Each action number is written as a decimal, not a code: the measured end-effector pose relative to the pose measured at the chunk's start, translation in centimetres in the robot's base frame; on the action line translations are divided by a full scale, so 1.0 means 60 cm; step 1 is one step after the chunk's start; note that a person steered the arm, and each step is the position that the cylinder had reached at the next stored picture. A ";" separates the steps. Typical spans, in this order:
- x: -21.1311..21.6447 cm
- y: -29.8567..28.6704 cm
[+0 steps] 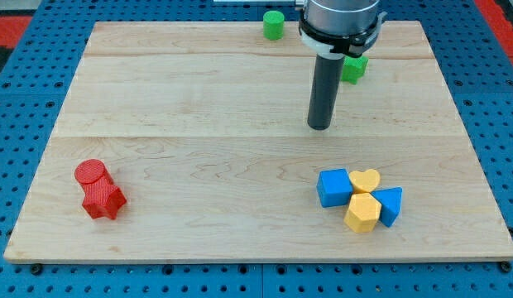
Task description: Put the green star to the right of the red circle
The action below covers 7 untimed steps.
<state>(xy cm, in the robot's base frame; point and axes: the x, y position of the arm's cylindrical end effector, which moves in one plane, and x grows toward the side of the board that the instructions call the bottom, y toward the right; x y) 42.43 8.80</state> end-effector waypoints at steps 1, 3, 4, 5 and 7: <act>0.000 0.016; -0.006 0.090; -0.053 0.163; -0.153 0.166; -0.206 0.103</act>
<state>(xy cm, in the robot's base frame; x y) 30.06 14.99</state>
